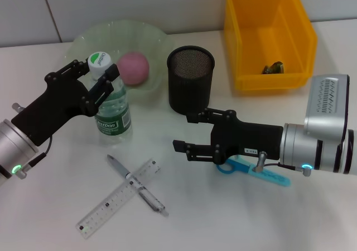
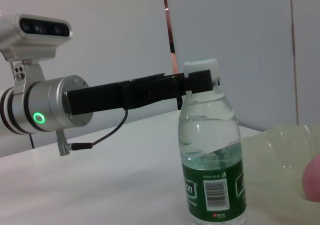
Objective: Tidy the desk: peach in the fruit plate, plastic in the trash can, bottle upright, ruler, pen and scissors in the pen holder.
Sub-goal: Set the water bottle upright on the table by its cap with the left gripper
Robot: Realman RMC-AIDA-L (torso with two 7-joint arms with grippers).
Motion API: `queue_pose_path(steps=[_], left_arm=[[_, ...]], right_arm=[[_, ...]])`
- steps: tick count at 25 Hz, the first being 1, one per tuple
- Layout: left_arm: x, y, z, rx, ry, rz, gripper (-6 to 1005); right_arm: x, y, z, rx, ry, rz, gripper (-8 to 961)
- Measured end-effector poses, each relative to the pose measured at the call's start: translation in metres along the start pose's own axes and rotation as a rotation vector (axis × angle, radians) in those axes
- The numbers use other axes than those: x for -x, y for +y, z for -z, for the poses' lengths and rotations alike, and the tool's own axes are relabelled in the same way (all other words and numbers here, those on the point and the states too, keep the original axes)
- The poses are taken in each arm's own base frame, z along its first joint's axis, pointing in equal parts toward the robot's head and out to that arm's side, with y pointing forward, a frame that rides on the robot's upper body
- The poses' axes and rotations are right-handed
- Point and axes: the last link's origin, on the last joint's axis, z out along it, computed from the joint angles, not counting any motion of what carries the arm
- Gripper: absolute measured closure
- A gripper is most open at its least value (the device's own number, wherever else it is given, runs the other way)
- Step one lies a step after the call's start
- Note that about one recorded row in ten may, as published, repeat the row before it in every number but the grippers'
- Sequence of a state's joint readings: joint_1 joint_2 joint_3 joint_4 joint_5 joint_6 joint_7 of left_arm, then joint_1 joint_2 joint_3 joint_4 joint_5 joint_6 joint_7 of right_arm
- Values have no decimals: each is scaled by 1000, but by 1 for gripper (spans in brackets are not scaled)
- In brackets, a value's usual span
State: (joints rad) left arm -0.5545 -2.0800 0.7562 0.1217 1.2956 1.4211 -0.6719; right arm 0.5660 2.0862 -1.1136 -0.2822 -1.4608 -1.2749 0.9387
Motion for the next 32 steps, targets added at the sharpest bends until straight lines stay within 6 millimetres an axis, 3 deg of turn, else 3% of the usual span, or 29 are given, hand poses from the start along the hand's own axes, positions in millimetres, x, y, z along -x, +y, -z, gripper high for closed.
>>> queue_pose_path(steps=[32], left_arm=[[4,3,2,-17,2,-3,518]], right_arm=[[-2,2,0,5,7,-5,191]])
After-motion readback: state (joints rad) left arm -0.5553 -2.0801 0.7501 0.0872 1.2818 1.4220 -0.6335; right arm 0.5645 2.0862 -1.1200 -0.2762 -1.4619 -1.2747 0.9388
